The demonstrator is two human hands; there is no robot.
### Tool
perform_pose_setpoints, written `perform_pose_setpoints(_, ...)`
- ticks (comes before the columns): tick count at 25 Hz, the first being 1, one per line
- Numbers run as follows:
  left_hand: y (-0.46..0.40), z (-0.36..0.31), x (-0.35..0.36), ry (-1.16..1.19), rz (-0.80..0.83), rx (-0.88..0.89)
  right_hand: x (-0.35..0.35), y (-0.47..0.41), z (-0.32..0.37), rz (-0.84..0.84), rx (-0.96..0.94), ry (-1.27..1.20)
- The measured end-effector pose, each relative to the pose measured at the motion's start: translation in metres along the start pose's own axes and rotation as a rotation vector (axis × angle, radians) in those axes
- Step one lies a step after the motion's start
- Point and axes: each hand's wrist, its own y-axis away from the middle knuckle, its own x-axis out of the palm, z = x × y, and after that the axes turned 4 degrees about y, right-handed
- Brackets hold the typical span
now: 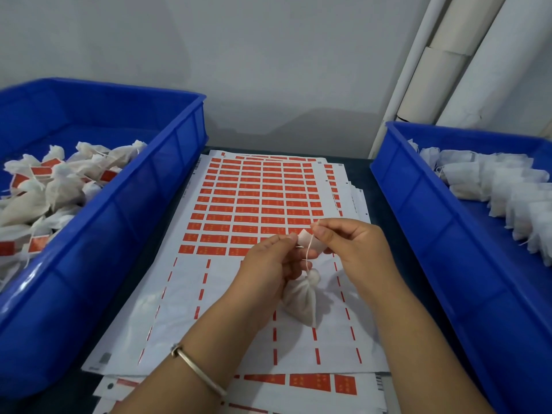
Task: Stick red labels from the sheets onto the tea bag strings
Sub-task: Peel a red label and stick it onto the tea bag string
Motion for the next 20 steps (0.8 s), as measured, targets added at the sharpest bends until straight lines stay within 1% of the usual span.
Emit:
perform_pose_setpoints(11,-0.0003,-0.0022,0.0016,0.062,-0.044,-0.061,-0.0007,-0.0016,-0.0016,-0.048,0.010,0.007)
perform_pose_setpoints(14,0.0024,-0.0029,0.0020,0.061,-0.004,-0.063,-0.0006,-0.0015,-0.0010,-0.051,0.005,-0.004)
perform_pose_setpoints(18,0.0049,-0.0041,0.0041,0.095,0.009,-0.084,-0.0009,-0.0005,-0.0014,-0.055,-0.008,0.036)
perform_pose_setpoints(20,0.0054,-0.0039,0.0039,0.115,0.052,-0.078,-0.0012,-0.0006,-0.0015,-0.059,-0.008,0.046)
